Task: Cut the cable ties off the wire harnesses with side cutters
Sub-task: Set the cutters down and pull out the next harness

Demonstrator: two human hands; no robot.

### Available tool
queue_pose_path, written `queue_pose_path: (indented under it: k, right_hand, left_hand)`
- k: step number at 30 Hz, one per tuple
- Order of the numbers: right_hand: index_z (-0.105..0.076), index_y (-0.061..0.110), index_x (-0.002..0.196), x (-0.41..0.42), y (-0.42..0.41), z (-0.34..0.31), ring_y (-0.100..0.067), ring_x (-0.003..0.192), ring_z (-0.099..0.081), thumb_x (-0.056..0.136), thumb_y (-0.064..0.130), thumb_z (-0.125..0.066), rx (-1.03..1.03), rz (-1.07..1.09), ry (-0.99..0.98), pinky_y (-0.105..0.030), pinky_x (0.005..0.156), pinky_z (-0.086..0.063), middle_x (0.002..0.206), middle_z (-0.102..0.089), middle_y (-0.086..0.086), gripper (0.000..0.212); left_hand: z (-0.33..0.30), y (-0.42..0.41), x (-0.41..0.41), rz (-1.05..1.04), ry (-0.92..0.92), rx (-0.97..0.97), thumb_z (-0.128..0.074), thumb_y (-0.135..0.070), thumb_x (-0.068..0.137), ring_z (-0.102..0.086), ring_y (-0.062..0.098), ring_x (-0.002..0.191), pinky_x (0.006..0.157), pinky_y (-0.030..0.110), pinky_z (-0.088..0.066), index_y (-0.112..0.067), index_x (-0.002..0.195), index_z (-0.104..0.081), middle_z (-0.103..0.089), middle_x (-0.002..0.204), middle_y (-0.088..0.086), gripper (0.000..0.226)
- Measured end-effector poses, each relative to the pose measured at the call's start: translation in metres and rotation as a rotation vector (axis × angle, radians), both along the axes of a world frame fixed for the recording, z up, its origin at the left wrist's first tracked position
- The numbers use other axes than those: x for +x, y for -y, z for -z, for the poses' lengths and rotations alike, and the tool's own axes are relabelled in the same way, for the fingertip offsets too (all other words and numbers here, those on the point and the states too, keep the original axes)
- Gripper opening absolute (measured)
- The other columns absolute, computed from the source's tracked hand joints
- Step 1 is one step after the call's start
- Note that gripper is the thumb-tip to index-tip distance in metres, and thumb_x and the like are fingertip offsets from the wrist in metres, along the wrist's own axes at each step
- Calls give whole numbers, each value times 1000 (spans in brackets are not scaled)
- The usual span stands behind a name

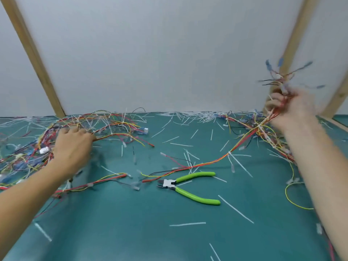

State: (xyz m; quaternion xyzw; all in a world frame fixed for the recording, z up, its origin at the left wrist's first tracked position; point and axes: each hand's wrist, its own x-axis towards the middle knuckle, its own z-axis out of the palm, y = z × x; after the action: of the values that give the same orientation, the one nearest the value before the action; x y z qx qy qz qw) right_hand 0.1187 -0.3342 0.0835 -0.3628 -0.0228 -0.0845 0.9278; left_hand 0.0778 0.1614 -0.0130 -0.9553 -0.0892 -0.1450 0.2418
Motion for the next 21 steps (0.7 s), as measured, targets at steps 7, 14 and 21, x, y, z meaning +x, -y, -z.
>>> queue_pose_path:
  k: [7,14,21]
  right_hand:
    - [-48,24,76,-5,-50,-2,-1,37,-26,105,20,-43,-410,-98,-49,-13,34,-18,65,-29,9,30]
    - [-65,13,102,-22,-124,-2,-10,67,-54,99,34,-60,-624,-297,63,-29,69,-47,79,-59,3,22]
    - [-61,-3,112,-20,-123,-12,-25,81,-62,74,17,-42,-34,-434,124,-41,94,-50,91,-63,-12,47]
  left_hand:
    - [-29,46,8,-19,98,-211,-58,-10,86,-58,38,114,90,46,-46,-8,131,-50,-57,123,18,46]
    - [-69,202,-16,674,-143,-1097,-53,-9,92,-64,8,110,98,26,-48,-19,124,-66,-72,116,-8,36]
    - [-25,230,-36,735,-591,-1492,-59,-17,99,-65,2,93,82,13,-46,-18,123,-65,-72,102,-6,24]
